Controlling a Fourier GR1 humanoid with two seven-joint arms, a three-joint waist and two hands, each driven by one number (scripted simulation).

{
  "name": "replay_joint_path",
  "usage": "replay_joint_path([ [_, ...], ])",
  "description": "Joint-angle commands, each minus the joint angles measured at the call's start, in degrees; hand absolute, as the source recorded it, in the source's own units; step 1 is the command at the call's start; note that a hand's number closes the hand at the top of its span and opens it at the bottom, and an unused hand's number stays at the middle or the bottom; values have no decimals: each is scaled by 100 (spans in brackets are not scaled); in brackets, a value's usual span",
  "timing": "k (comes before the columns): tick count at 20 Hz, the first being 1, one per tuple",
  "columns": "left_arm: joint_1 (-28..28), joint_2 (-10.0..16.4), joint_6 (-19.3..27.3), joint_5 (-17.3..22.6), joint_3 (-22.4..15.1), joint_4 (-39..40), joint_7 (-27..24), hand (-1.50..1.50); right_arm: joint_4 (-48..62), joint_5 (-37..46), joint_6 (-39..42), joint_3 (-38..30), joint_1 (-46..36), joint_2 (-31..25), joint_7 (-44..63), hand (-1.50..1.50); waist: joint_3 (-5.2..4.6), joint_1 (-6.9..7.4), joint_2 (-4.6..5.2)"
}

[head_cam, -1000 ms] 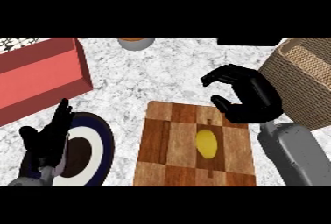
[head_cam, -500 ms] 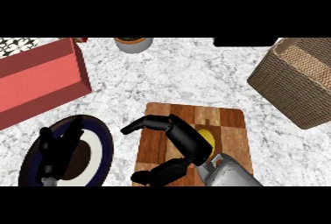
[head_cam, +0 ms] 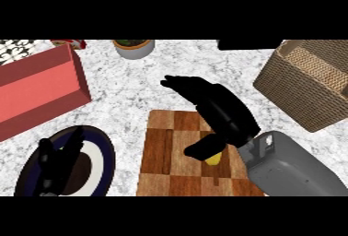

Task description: Pick the lemon from the cutting board and place it in the basket

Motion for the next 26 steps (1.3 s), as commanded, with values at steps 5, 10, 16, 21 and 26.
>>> replay_joint_path([
  [5,143,3,-136,75,-9,189,240,0,-1114,-1051,2500,-673,-1343,-1270,1930,-150,-49,10,65],
  [10,360,-14,-184,-19,-37,115,42,0,-1154,-2445,3896,-1023,-1432,-1975,2483,-150,-43,73,87],
  [16,197,71,-359,51,225,190,121,0,-1329,-3329,4577,-1242,-1512,-2409,3169,-150,-34,139,121],
  [21,-41,-260,-199,-204,132,253,231,0,-1547,-3570,4460,-1446,-1364,-2363,3242,-150,-30,168,142],
  [26,201,-251,-169,-369,109,-40,285,0,-1622,-2658,4077,-1307,-594,-2027,2776,-150,-22,211,154],
])
